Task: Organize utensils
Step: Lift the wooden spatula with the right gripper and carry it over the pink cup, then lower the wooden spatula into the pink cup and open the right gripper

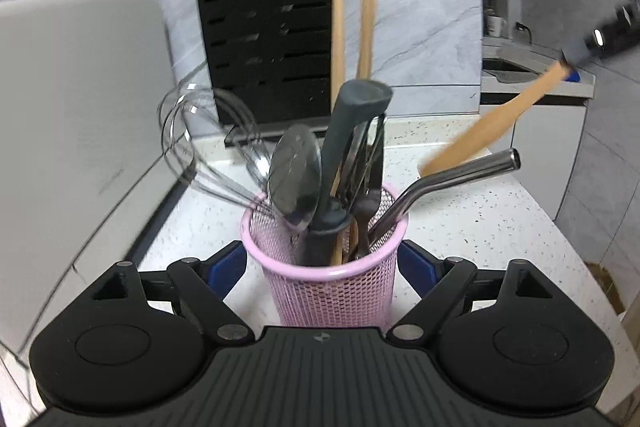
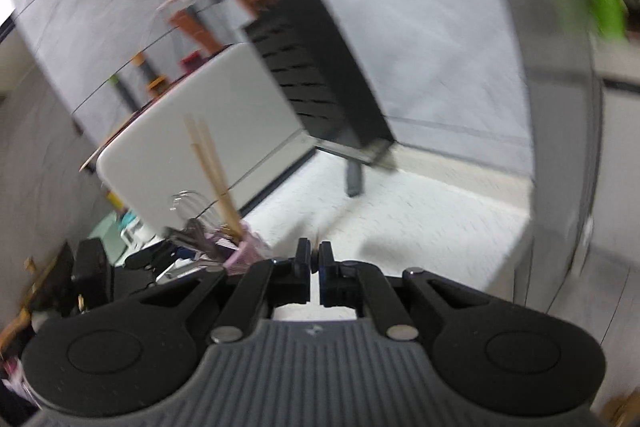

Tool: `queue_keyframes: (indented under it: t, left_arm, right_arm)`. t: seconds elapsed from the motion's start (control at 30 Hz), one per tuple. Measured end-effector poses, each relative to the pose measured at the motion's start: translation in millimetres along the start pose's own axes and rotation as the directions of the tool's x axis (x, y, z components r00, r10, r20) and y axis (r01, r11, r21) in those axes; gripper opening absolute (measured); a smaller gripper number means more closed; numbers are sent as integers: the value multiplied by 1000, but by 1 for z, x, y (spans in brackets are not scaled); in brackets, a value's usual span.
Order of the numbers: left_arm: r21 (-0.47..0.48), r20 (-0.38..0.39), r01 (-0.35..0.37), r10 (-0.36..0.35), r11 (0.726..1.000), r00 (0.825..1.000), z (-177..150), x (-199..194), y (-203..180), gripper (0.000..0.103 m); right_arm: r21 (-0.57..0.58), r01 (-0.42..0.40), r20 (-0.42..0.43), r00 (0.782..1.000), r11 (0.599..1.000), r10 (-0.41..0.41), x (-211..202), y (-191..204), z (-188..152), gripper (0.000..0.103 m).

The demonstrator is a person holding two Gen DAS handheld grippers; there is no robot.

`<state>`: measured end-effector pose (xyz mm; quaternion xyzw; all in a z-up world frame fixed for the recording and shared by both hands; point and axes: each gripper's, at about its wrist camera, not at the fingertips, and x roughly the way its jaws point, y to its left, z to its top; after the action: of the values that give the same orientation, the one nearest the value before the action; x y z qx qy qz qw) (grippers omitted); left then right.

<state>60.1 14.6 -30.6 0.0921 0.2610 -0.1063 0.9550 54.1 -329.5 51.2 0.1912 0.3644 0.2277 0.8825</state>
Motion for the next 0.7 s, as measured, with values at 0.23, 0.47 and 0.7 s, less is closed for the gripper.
queue_keyframes:
  t: [0.23,0.47,0.7]
  left_arm:
    - [-71,4,38,-38,997,999,5,8,6,97]
    - [-77,10,15,-14,997,1000,7,13,-3,97]
    - [-81,14,11,-10,997,1000,9,14,-4,97]
  right_arm:
    - [-157,-64,48,996,986,72,-4,53,30,0]
    - [-326,-54,179,977,944,118,-1,103,49,0]
    - [-433,-70,189,968,899,166,38,129,48,0]
